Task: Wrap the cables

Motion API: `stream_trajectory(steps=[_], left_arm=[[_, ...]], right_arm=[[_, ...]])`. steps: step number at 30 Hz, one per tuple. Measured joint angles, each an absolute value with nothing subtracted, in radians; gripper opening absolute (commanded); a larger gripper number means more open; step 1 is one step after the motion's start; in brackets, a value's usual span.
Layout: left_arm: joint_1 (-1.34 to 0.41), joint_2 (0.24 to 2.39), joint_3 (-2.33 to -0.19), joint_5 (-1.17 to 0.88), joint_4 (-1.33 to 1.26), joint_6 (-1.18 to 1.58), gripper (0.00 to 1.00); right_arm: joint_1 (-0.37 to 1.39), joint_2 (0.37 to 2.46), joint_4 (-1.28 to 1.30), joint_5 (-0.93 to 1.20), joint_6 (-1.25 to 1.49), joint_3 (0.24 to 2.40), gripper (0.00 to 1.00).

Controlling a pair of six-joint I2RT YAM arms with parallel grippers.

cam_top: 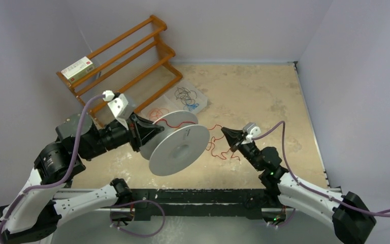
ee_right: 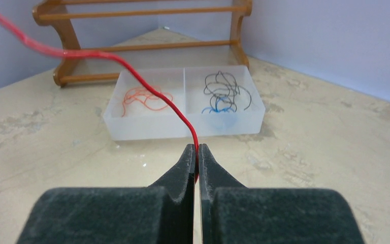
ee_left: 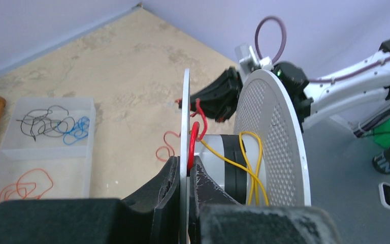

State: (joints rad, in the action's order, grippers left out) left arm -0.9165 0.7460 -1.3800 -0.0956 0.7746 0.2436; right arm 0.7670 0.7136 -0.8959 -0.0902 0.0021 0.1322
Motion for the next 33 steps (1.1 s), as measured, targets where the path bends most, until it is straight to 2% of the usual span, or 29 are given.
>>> stream_trajectory(steps=[5,15,25,33], left_arm=[[-0.916,0.752,-1.351,-0.012,0.633,0.303,0.00],[-0.916,0.872,-1.321,0.323,0.491,0.306,0.00],[-0.916,0.894,-1.324,0.411,0.513,0.268,0.00],[-0.916,0.853,-1.307,0.569,0.446,0.302,0.00]], right_arm=[[0.767,0.747,-0.904,-0.074,0.034,0.104,0.00],[0.788,0.831,-1.002,0.019,0.061,0.104,0.00],[0.797,0.834,-0.996,-0.001,0.049,0.104,0.00],[0.918,1.122,-1.161,0.066,0.054,0.178,0.00]])
